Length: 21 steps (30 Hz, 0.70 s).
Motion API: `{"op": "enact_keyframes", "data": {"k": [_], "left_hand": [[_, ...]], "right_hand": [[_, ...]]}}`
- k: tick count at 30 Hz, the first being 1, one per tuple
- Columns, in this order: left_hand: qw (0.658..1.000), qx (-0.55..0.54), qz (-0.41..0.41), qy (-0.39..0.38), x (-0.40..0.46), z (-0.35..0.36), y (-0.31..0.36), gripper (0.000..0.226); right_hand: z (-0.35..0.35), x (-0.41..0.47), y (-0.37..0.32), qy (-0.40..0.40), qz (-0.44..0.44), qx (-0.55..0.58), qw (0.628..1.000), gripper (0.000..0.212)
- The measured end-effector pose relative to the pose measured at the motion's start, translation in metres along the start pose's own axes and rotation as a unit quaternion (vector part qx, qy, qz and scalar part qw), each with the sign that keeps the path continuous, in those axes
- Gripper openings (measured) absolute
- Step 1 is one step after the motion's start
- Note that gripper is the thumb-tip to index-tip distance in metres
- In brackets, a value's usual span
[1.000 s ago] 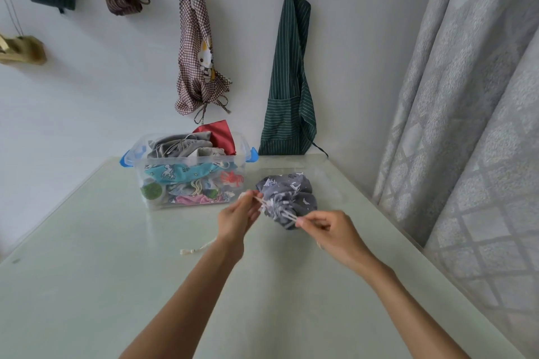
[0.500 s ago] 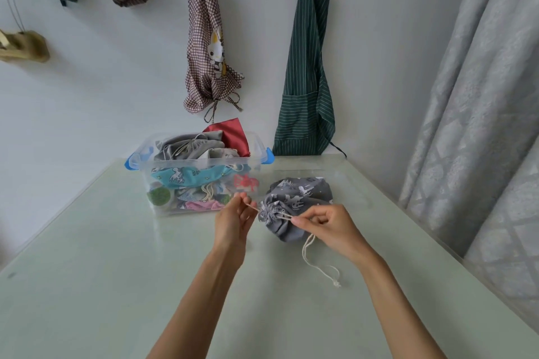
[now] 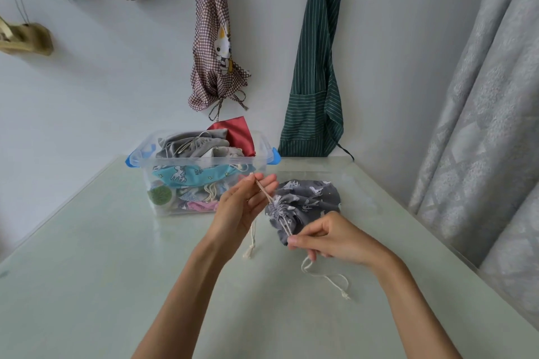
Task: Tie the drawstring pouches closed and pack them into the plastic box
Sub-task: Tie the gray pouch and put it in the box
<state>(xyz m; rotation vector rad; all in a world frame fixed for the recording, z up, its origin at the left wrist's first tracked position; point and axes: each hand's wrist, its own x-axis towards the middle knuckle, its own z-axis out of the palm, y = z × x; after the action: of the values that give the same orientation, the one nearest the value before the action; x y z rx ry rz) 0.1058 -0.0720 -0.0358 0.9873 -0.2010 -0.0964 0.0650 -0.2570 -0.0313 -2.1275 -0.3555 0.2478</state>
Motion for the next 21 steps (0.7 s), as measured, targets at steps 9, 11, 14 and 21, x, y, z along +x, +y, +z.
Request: {"op": "enact_keyframes", "data": {"k": [9,11,14,21], "left_hand": [[0.891,0.427,-0.003,-0.154,-0.019,0.011,0.014,0.028],[0.870,0.452,-0.017,-0.197,-0.021,0.020,0.005,0.026],[0.845,0.479,-0.049,-0.233,-0.022,0.024,-0.009,0.031],[0.823,0.502,-0.086,-0.250,-0.023,0.023,-0.013,0.034]], "right_hand": [[-0.038,-0.037,-0.031,0.003,-0.008,-0.046,0.999,0.038],[-0.039,-0.038,-0.033,0.035,-0.014,-0.031,0.999,0.040],[-0.040,-0.028,-0.043,0.082,-0.020,-0.027,0.996,0.040],[-0.026,0.038,-0.082,0.086,-0.066,-0.133,0.985,0.045]]}}
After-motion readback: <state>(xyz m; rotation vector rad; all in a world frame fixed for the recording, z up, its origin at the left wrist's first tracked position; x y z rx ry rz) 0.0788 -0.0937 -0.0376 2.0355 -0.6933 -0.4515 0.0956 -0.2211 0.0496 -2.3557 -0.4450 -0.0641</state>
